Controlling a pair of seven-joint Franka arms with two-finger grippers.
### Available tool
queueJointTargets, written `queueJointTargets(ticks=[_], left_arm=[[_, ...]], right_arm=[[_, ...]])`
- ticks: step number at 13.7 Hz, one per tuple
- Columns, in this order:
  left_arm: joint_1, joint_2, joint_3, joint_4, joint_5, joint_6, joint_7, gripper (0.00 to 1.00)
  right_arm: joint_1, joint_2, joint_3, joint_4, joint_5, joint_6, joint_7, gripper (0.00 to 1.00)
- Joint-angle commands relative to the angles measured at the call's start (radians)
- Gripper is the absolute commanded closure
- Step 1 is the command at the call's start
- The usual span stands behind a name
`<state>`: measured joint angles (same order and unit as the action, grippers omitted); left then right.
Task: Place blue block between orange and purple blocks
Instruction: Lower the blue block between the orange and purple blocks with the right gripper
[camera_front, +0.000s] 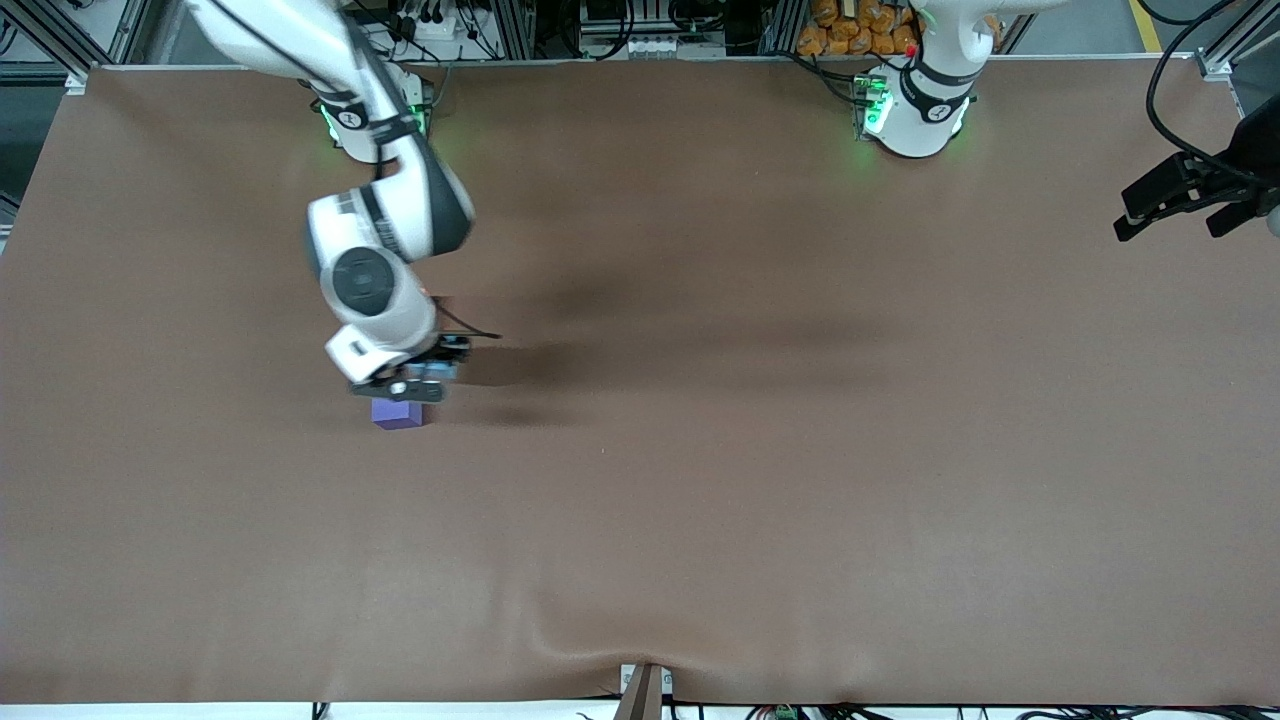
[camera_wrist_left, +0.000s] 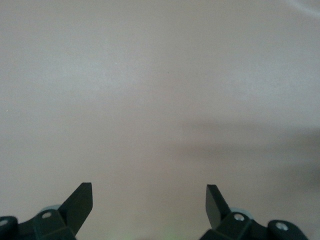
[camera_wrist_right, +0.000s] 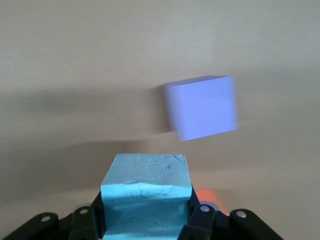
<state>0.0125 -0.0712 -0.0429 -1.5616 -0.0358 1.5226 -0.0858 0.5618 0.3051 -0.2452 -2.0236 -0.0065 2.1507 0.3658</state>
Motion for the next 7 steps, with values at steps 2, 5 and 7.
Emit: queueJointTargets(ticks=[2,5,7], left_arm=[[0.0,0.007,-0.029,0.015,-0.003,-0.009,-0.038,0.0],[0.003,0.007,-0.032,0.014,-0.003,-0.01,-0.038,0.0],[0.003,0.005,-0.034,0.014,-0.003,-0.015,-0.038,0.0]], right_arm=[[-0.109,-0.07,0.017,-0.108,-0.018,0.04,-0.146,0.67],[-0.1,-0.067,0.02,-0.199,-0.007,0.147,-0.148,0.67],[-0.099,-0.063,0.023,-0.201,-0.006,0.147,-0.148,0.67]])
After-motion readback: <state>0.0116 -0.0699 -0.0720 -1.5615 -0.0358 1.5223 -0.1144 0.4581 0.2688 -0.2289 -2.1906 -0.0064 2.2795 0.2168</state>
